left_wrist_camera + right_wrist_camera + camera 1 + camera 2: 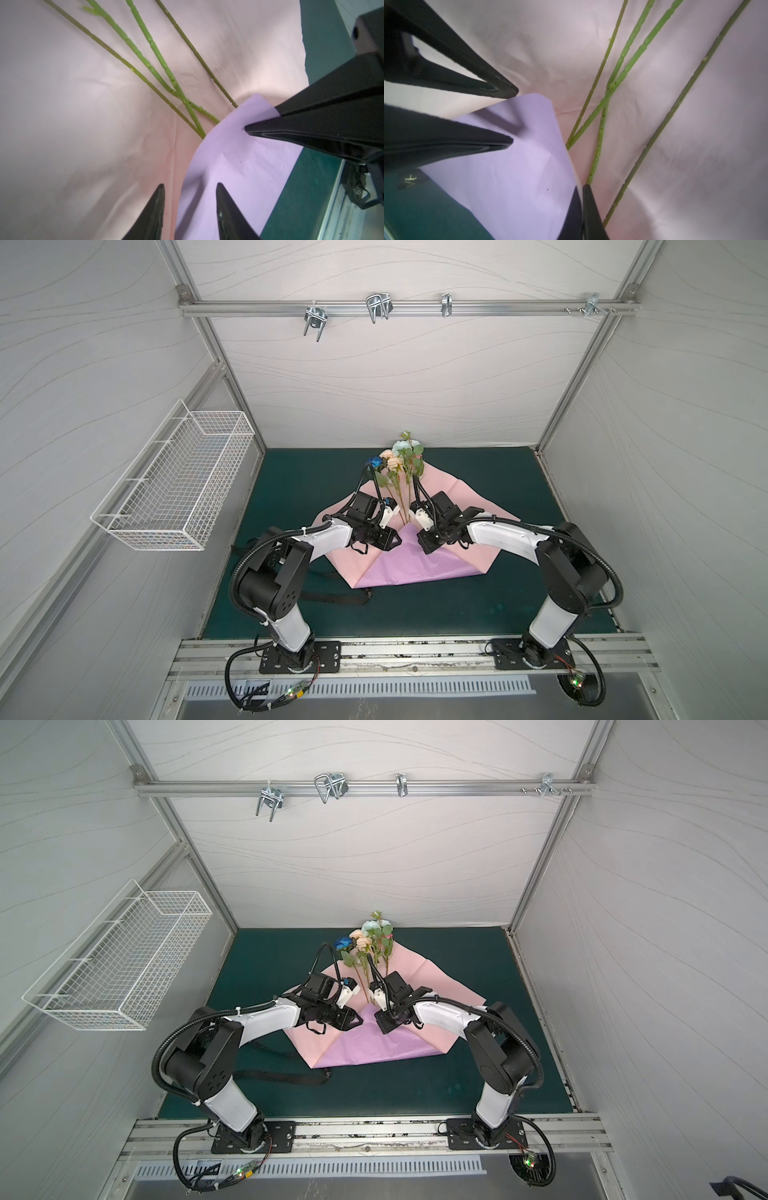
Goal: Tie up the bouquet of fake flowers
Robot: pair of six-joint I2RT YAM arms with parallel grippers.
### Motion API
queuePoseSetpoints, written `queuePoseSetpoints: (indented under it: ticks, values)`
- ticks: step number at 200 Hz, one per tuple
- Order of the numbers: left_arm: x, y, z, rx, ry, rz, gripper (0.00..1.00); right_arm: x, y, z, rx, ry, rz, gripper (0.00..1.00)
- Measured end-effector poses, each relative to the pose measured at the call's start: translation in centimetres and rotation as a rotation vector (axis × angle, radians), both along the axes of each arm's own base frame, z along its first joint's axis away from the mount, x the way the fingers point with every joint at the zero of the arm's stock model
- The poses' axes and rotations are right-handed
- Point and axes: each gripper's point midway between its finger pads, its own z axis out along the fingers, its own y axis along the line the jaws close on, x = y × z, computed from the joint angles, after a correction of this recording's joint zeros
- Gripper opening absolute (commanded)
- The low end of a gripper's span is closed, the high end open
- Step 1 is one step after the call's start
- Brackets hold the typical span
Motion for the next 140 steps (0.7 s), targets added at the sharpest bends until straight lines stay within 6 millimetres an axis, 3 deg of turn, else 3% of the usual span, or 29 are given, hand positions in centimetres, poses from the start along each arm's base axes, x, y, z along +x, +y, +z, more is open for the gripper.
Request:
queuePoseSetpoints:
  ticks: [69, 111, 130, 140]
  values:
    - [1.1, -0.7, -0.8, 0.006, 0.029, -0.006, 0.34, 0.5, -0.6, -0.7, -0.005, 0.022, -0.036, 0.0]
    - [1.1, -0.2, -2.6, 0.063, 0.081, 0.005, 0.11, 0.4, -0.7, -1.9, -0.021, 0.049, -0.047, 0.0]
    - [1.0, 0.0, -3.4, 0.078, 0.106, 0.015, 0.1, 0.4, -0.7, -2.0, -0.021, 0.055, -0.056, 0.0]
    - [1.1, -0.1, -3.4, 0.078, 0.111, 0.018, 0.08, 0.4, -0.7, -2.0, -0.02, 0.058, -0.063, 0.07]
